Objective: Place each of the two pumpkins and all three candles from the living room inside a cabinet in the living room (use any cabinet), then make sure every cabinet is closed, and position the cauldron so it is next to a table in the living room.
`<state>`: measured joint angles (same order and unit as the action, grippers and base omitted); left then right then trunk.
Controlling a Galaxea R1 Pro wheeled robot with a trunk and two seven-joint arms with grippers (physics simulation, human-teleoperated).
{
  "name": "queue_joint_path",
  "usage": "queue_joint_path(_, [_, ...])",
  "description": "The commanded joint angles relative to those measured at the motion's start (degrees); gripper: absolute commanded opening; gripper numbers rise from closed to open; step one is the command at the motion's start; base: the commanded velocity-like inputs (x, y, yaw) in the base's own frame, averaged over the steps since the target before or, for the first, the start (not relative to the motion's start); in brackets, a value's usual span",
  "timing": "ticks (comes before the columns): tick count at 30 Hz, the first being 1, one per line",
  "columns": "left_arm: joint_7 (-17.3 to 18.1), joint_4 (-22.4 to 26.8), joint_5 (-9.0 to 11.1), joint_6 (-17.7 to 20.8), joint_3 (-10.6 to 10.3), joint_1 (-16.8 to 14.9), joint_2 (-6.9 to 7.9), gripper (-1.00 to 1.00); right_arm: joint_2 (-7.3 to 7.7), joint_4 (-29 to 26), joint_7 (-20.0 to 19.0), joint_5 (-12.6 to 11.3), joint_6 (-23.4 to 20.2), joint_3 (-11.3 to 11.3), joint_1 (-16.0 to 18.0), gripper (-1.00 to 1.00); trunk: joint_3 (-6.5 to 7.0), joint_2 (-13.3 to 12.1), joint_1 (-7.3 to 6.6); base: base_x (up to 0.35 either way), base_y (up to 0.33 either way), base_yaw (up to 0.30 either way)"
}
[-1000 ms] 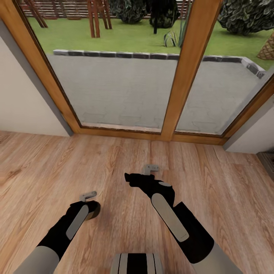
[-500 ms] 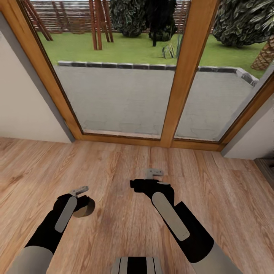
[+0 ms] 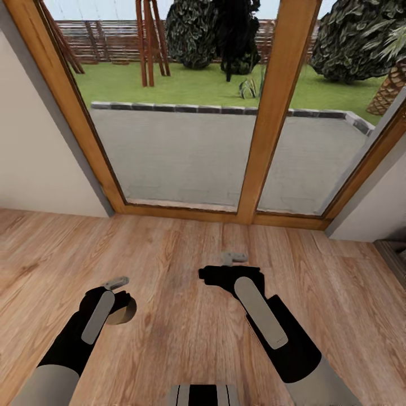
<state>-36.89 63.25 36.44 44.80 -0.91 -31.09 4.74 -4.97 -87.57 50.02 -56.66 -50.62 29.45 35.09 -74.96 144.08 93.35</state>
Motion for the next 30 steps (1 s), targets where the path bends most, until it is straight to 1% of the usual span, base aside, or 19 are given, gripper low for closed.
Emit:
queue_joint_path(1, [-0.6, 0.0, 0.6, 0.1, -0.1, 0.0, 0.03, -1.0, 0.0, -0.1, 0.6, -0.8, -0.3, -0.4, 0.1, 1.0, 0.15, 0.0, -0.06, -0.214, 0.0, 0.002])
queue_joint_path(3, [-0.6, 0.0, 0.6, 0.1, -0.1, 0.0, 0.01, -1.0, 0.03, 0.0, 0.6, -1.3, -0.7, -1.4, 0.0, 1.0, 0.55, 0.0, -0.11, -0.147, 0.0, 0.001])
queue_joint_path(6, [-0.6, 0.0, 0.6, 0.1, -0.1, 0.0, 0.01, -1.0, 0.04, 0.0, 0.5, -1.5, -0.7, -1.9, 0.1, 1.0, 1.2, -0.1, -0.19, -0.05, 0.0, 0.0])
queue_joint_path(20, [-0.6, -0.1, 0.8, 0.1, -0.1, 0.0, -0.04, -1.0, -0.03, 0.2, 0.3, -1.6, -0.5, -2.1, 0.1, 1.0, 4.29, -0.2, -0.55, -0.004, 0.0, 0.0])
queue_joint_path(25, [-0.6, 0.3, 0.8, 0.1, -0.2, 0.0, -0.04, -1.0, -0.07, 0.3, 0.0, -1.7, -0.5, -2.0, 0.1, 1.0, 4.2, -0.2, -0.55, 0.0, 0.0, -0.009])
queue_joint_path(30, [-0.6, 0.5, 0.8, 0.1, -0.3, 0.0, -0.08, -1.0, -0.05, 0.3, -0.1, -1.7, -0.5, -2.1, 0.1, 1.0, 3.91, -0.2, -0.55, 0.0, 0.0, -0.101])
